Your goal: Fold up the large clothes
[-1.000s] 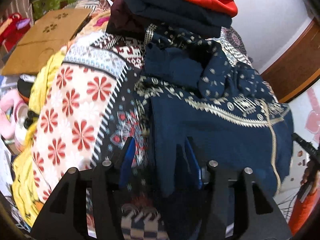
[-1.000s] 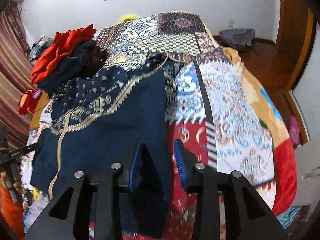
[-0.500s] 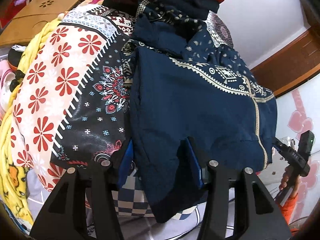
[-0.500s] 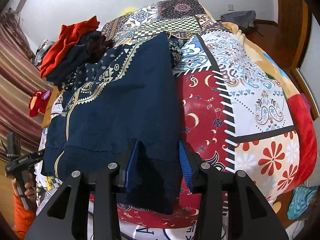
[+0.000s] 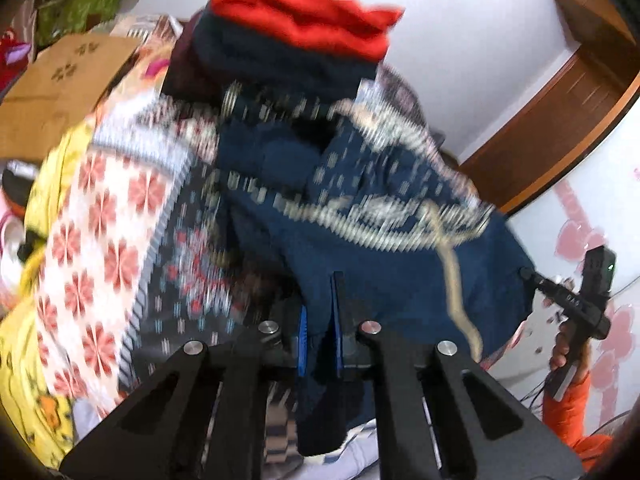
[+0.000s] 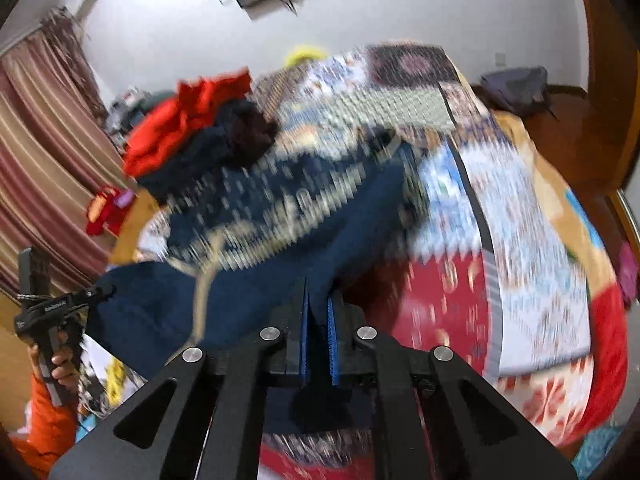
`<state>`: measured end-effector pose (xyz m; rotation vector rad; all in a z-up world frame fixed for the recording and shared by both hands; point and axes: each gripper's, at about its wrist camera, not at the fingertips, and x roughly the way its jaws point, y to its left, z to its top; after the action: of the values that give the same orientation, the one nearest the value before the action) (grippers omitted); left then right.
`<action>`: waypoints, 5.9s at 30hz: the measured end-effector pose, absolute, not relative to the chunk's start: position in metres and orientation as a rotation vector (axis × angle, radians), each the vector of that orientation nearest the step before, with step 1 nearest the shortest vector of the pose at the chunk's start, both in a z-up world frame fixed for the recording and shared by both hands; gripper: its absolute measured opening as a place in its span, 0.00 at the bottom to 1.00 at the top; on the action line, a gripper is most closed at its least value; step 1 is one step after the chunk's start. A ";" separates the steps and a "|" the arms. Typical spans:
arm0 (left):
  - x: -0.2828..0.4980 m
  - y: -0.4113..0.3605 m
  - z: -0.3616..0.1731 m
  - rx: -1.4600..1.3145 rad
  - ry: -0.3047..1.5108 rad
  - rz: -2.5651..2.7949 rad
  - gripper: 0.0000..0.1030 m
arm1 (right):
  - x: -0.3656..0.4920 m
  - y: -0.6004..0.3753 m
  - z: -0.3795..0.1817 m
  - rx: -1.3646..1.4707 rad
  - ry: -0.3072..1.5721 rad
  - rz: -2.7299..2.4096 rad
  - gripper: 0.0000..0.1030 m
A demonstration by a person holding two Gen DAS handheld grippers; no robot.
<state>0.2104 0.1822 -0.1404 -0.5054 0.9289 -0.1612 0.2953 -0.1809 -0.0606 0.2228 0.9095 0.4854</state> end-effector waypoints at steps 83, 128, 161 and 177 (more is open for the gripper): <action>0.201 0.241 -0.237 -0.370 1.094 0.139 0.38 | 0.294 -0.197 -0.088 0.194 1.046 0.327 0.19; 0.347 0.252 -0.212 -0.189 1.047 0.230 0.68 | 0.420 -0.148 -0.081 -0.021 1.084 0.310 0.54; 0.186 0.212 -0.222 -0.523 1.063 0.164 0.73 | 0.289 -0.051 -0.080 -0.146 0.991 0.516 0.63; 0.254 0.207 -0.254 -0.827 1.078 -0.102 0.73 | 0.290 -0.038 -0.081 -0.131 0.976 0.526 0.64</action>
<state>0.2545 0.2069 -0.2541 -0.8271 1.0781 -0.1022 0.2896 -0.0377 -0.0807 -0.1311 0.9761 0.5265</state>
